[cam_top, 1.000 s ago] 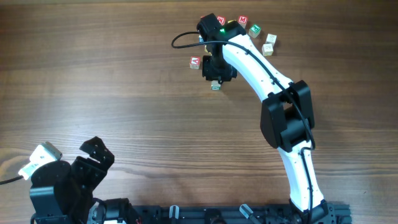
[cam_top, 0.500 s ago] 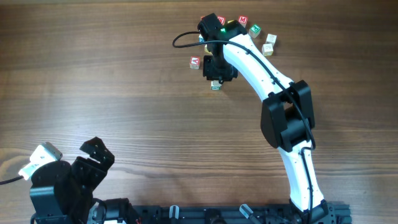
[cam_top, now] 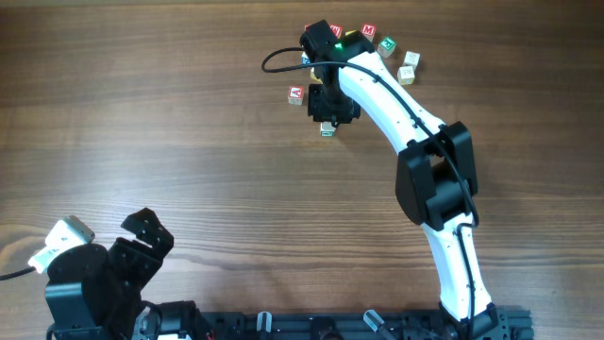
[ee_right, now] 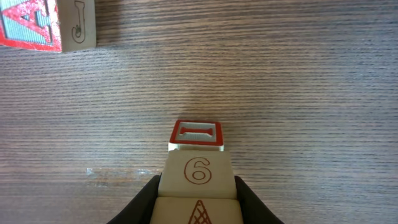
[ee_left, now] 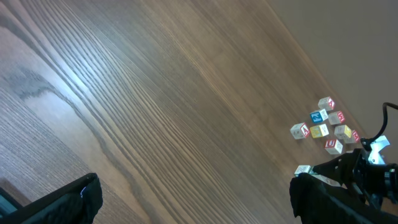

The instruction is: Form a tower

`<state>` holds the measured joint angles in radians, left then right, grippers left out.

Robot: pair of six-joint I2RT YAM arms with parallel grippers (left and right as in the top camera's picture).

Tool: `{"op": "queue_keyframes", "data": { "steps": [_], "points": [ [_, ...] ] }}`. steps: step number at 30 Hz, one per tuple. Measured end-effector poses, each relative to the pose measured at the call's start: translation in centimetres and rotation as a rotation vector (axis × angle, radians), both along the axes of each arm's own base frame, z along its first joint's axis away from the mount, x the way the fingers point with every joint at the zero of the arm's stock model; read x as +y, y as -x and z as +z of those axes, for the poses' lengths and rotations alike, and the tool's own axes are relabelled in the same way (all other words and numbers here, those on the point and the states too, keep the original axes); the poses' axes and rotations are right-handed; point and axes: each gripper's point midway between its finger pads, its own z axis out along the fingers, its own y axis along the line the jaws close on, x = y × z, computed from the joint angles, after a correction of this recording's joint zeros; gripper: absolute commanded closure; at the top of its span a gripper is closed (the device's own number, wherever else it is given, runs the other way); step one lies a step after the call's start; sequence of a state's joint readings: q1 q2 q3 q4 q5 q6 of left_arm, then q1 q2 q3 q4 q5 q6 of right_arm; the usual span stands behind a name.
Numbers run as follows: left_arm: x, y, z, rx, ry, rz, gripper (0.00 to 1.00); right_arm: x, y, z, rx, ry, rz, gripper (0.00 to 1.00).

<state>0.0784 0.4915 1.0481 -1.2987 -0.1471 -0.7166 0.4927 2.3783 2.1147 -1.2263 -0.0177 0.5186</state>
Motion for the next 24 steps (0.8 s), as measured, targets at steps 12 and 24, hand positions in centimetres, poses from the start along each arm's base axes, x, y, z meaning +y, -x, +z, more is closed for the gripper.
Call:
{"op": "queue_keyframes", "data": {
  "steps": [12,24],
  "points": [
    [0.00,0.00,0.00,0.000,0.000,0.000,0.00,0.06,0.06,-0.02,0.003,-0.003,0.000,0.95],
    [0.00,0.00,0.00,0.000,0.000,0.000,0.00,-0.07,0.30,-0.04,0.013,0.002,0.000,0.95]
  ]
}}
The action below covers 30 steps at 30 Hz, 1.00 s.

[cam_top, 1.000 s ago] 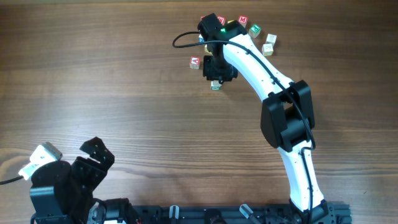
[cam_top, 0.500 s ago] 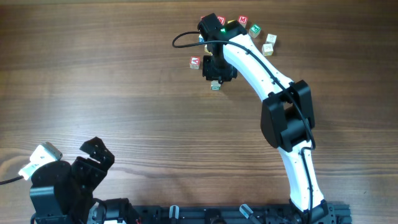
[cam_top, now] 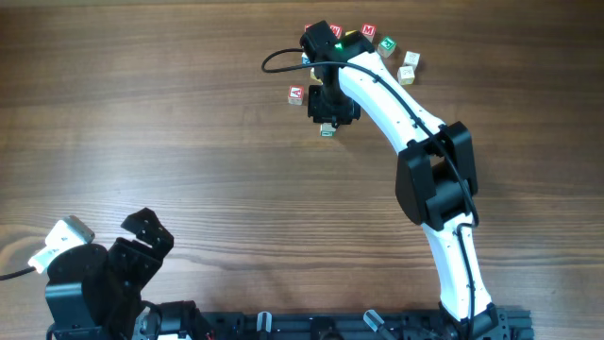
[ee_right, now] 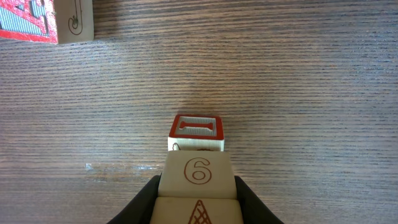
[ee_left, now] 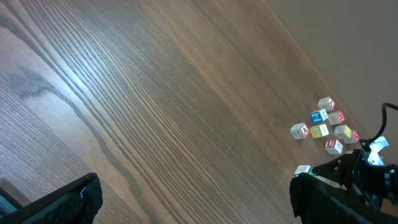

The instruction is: Form a tower

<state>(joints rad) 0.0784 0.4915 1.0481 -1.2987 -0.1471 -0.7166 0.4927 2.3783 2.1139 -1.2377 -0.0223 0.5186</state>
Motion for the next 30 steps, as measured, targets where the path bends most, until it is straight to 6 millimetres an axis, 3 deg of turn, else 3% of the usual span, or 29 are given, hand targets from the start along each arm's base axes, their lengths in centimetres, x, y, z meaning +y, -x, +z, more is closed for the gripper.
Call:
{"op": "queue_keyframes", "data": {
  "steps": [30],
  "points": [
    [0.00,0.01,-0.01,0.000,0.000,0.000,0.00,0.31,-0.33,-0.45,-0.018,-0.017,0.001,0.95]
  ]
}}
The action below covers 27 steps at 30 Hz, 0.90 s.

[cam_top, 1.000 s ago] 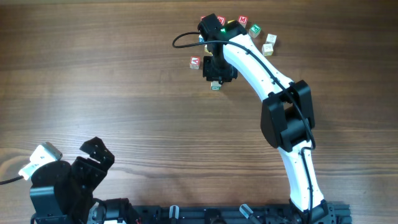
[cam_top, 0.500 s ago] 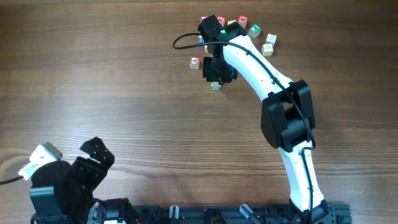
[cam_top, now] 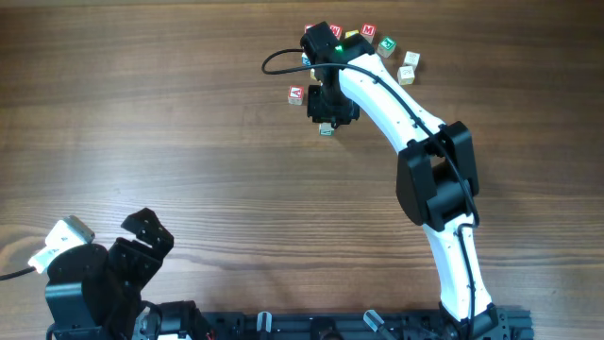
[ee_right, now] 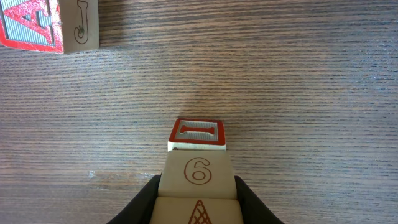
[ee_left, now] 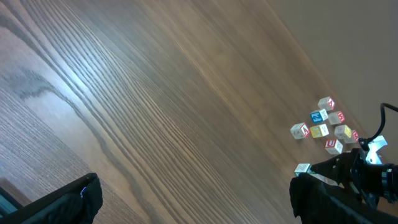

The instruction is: Form a tower

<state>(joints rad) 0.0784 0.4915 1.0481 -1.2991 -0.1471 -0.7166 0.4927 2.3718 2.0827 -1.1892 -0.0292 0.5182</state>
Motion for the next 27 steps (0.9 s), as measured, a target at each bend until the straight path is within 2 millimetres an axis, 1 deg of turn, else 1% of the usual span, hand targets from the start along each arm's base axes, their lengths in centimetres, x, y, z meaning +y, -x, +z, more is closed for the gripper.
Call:
{"op": "queue_keyframes", "data": {
  "steps": [9,10,14,16,23,25,27],
  "points": [
    [0.00,-0.01,0.01,0.000,0.000,0.000,0.00,0.00,0.00,0.00,-0.001,0.001,0.008,0.74],
    [0.00,0.00,0.00,0.000,0.000,0.000,0.00,0.00,0.00,0.00,-0.001,0.001,0.008,0.70],
    [0.00,0.00,0.00,0.000,0.000,0.000,0.00,0.01,-0.01,0.00,-0.001,0.000,0.012,0.60],
    [0.00,0.00,0.00,0.000,0.000,0.000,0.00,0.15,-0.11,0.04,-0.005,-0.006,0.016,0.57],
    [0.00,0.00,0.00,0.000,0.000,0.000,0.00,0.37,-0.14,0.06,-0.006,-0.018,0.024,0.42],
    [0.00,0.00,0.00,0.000,0.000,0.000,0.00,0.51,-0.32,0.07,-0.013,-0.024,0.024,0.32],
    [0.00,0.00,0.00,0.000,0.000,0.000,0.00,0.64,-0.37,0.10,-0.014,-0.031,0.026,0.15]
  ]
}}
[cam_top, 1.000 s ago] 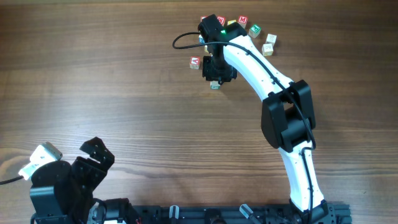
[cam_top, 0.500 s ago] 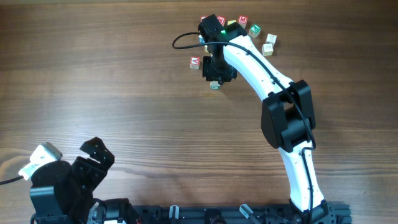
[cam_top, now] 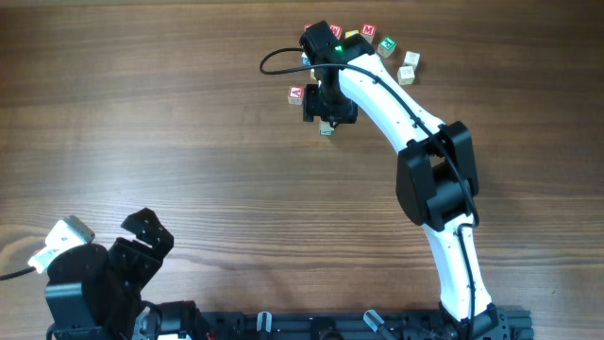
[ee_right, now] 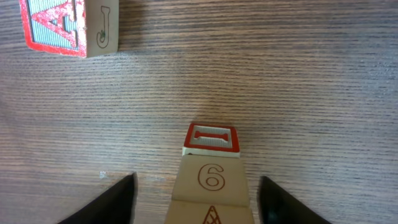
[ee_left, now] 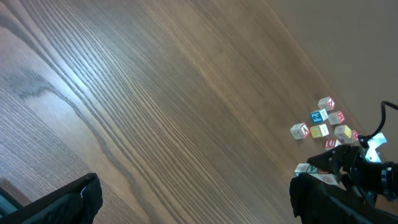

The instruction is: Form a tower

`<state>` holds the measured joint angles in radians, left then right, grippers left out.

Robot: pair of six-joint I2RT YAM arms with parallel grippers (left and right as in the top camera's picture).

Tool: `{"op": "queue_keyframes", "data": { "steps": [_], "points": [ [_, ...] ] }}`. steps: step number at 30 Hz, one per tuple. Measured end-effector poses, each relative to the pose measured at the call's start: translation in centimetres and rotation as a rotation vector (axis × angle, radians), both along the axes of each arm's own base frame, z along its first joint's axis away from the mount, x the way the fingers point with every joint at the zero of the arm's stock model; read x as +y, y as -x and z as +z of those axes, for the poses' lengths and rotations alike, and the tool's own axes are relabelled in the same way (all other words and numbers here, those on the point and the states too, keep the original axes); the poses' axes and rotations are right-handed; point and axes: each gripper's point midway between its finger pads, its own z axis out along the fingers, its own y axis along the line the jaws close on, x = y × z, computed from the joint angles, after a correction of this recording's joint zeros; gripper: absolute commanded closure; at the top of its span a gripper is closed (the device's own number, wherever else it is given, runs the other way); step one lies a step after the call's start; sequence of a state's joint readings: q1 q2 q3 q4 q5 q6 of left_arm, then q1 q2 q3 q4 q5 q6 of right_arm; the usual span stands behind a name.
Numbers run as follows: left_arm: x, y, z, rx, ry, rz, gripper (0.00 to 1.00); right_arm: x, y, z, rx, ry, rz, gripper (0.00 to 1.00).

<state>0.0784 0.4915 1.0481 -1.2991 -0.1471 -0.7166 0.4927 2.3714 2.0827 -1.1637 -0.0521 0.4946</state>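
Note:
A short stack of wooden blocks stands on the table. In the right wrist view it shows a red-framed face, below it a face with "6", then one with a triangle. My right gripper is open around the stack, its dark fingers well clear on both sides. Overhead, the stack peeks out just below the right gripper. The left gripper is open and holds nothing, parked at the table's near left corner.
A red "A" block lies to the left of the stack, also visible overhead as the red block. Several loose blocks lie in a cluster at the far edge behind the right arm.
My right gripper has opened: its fingers were pressed against the "6" block and now stand wide apart on both sides. The stack stays upright. The left arm has not moved.
At all three earlier moments my right gripper was shut on the "6" block, held in line with the red-framed block, with only slight shifts in position. Now the gripper is open and the blocks stand by themselves.

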Motion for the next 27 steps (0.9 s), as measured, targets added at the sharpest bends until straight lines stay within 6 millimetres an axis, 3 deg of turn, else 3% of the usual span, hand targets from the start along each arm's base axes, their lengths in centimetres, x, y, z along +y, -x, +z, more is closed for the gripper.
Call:
{"op": "queue_keyframes", "data": {
  "steps": [2,8,13,17,19,27],
  "points": [
    [0.0,0.0,0.0,0.000,0.000,0.000,0.00,0.1,-0.1,0.0,-0.003,-0.002,0.004,0.01],
    [0.0,0.0,0.0,0.000,0.000,0.000,0.00,0.4,-0.5,0.6,-0.021,-0.017,0.019,0.00],
    [0.0,0.0,0.0,0.000,0.000,0.000,0.00,0.5,-1.0,3.5,-0.079,-0.039,0.018,0.01],
    [0.0,0.0,0.0,0.000,0.000,0.000,0.00,-1.1,-1.1,9.0,-0.190,-0.004,-0.009,0.00],
    [0.0,0.0,0.0,0.000,0.000,0.000,0.00,-3.5,-0.1,13.6,-0.268,0.053,-0.060,0.00],
    [0.0,0.0,0.0,0.000,0.000,0.000,0.00,-11.0,4.6,27.0,-0.520,0.107,-0.204,0.00]
  ]
}}
